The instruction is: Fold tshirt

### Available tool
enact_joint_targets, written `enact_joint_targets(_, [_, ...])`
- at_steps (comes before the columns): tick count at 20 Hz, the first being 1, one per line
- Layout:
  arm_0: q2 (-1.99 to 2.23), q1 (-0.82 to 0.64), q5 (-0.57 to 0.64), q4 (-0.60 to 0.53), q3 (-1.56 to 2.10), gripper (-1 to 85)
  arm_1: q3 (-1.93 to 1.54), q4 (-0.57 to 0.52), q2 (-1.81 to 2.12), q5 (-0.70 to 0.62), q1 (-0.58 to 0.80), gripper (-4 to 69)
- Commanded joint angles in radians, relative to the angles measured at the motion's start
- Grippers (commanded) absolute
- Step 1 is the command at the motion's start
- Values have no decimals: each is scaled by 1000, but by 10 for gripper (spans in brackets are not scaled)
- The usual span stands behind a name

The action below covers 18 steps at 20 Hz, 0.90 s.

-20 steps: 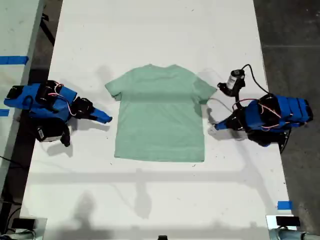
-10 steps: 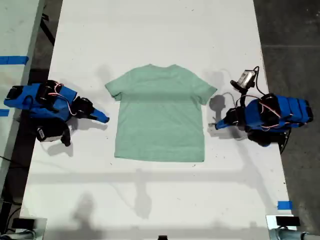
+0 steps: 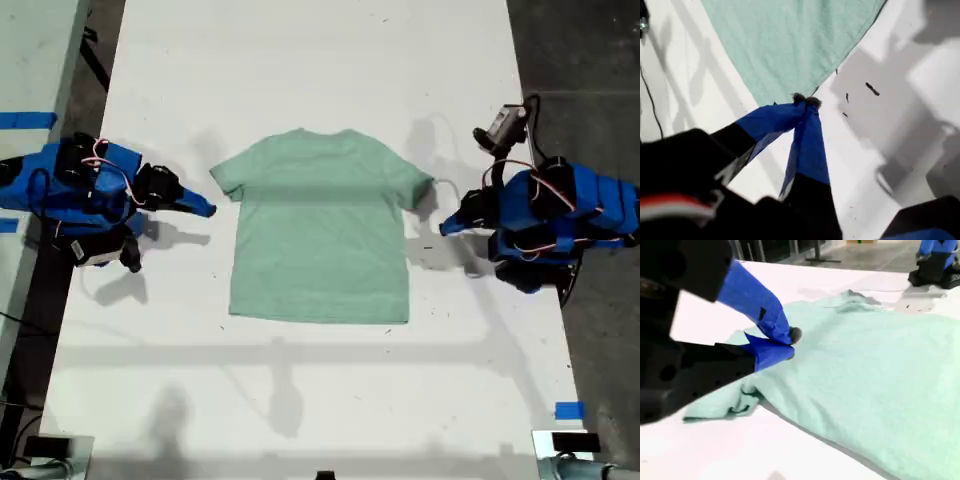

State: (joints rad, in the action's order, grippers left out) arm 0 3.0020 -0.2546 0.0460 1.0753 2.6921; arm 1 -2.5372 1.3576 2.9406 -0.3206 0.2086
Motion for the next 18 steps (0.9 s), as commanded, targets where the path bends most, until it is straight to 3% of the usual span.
enact_joint_targets(1, [-270,-115,114,133,-362,1,250,84,-183,-133,110,-7])
enact_joint_targets(5, [-517,-310,330,313,-640,1,523,225,-425,-325,296,-7])
enact_joint_targets(8, [-686,-430,472,408,-824,1,704,272,-600,-449,405,-7])
enact_joint_targets(12, [-865,-500,566,520,-1077,1,893,287,-764,-551,492,-8])
enact_joint_targets(14, [-893,-497,571,522,-1091,1,920,287,-785,-589,522,-3])
enact_joint_targets(18, [-904,-486,571,502,-1040,6,913,290,-796,-703,568,284])
